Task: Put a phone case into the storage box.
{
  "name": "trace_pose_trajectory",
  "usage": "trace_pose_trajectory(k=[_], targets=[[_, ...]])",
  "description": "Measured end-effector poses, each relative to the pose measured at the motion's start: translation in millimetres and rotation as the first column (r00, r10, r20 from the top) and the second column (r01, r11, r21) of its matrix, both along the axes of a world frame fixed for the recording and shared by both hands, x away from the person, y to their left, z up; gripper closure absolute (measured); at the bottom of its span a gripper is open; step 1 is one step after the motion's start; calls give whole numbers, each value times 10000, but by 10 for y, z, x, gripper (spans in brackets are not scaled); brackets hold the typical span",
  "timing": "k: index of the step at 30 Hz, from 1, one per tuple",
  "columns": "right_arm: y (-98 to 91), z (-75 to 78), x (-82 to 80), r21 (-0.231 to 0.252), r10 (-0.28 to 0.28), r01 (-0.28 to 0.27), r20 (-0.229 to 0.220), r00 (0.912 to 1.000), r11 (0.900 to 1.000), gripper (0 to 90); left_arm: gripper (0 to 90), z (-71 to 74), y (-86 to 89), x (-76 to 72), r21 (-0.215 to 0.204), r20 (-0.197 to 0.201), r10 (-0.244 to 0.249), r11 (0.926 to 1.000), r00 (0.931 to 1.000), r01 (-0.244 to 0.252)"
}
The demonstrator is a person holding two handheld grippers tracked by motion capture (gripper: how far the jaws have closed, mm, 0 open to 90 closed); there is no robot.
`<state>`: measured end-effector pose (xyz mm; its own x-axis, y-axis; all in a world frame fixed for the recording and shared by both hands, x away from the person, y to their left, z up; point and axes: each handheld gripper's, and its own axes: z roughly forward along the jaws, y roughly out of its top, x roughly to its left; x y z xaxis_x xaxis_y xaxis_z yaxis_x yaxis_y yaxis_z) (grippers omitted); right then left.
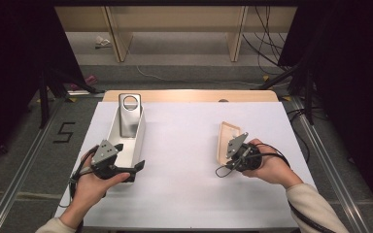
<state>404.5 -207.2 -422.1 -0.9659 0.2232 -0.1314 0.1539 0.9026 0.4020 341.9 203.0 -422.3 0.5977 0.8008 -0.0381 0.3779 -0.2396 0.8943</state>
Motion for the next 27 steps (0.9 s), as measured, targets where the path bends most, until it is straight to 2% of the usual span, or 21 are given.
trace_pose_trajectory(k=[11,27], targets=[[67,34,-45,418,-117,110,172,9998,9991,872,42,9,-1,-1,-42,8,66,10000,10000,-66],[249,86,-161,924,183,-220,413,9990,9955,873,45,12,-17,-10,-66,-28,43,10000,10000,-43]])
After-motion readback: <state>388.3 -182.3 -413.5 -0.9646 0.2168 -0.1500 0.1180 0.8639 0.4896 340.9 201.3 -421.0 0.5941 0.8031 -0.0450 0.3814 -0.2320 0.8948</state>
